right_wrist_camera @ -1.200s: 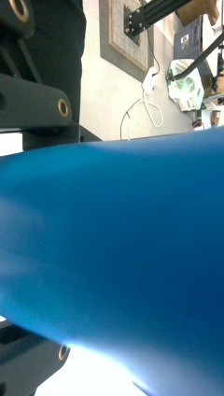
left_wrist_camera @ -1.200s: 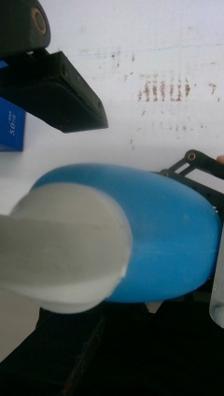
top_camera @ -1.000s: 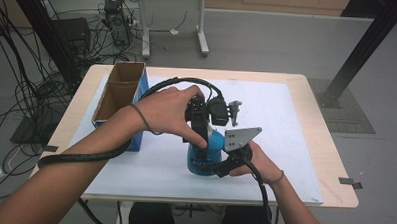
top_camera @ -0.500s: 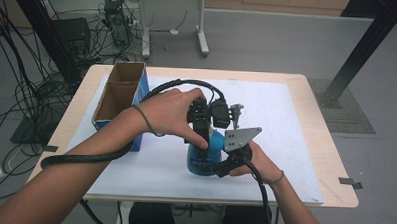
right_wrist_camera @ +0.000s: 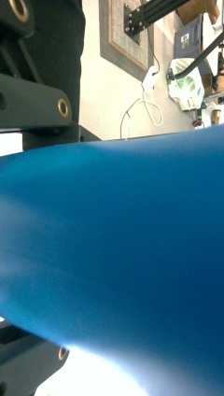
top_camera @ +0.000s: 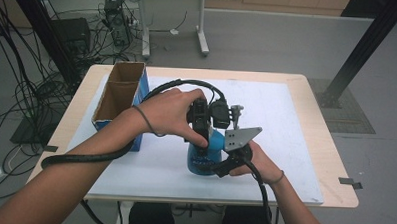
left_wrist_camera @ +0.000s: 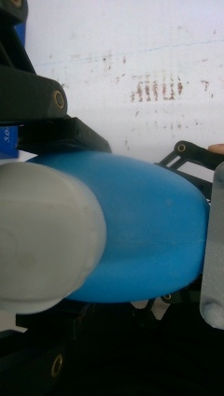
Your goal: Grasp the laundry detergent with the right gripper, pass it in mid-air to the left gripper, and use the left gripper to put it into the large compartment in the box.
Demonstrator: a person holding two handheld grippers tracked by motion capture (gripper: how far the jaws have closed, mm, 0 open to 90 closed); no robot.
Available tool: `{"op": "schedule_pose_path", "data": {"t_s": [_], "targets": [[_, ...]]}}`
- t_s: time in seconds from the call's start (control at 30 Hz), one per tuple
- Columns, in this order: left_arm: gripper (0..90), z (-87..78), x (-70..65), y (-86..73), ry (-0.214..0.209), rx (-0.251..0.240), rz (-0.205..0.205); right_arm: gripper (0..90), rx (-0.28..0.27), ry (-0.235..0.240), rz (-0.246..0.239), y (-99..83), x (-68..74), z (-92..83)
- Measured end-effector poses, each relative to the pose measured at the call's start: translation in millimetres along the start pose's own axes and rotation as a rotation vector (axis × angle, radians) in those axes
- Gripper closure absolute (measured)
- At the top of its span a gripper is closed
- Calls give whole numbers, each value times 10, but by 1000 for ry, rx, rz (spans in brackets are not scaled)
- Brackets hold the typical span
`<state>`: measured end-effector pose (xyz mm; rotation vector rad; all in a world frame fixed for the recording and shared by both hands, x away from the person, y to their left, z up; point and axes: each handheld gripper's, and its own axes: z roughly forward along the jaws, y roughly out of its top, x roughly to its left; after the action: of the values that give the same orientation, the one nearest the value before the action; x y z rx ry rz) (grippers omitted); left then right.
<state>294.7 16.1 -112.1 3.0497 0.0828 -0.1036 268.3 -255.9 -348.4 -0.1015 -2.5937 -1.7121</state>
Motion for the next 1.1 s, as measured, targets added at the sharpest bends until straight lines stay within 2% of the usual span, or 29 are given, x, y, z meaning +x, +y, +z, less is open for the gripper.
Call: {"op": "schedule_pose_path", "data": {"t_s": [0.67, 1.1], "targets": [[371, -5, -11, 19, 13, 1, 4, 421, -3, -6, -2, -9, -12, -11], [370, -11, -23, 29, 14, 2, -10, 421, -1, -8, -2, -3, -4, -25]]}}
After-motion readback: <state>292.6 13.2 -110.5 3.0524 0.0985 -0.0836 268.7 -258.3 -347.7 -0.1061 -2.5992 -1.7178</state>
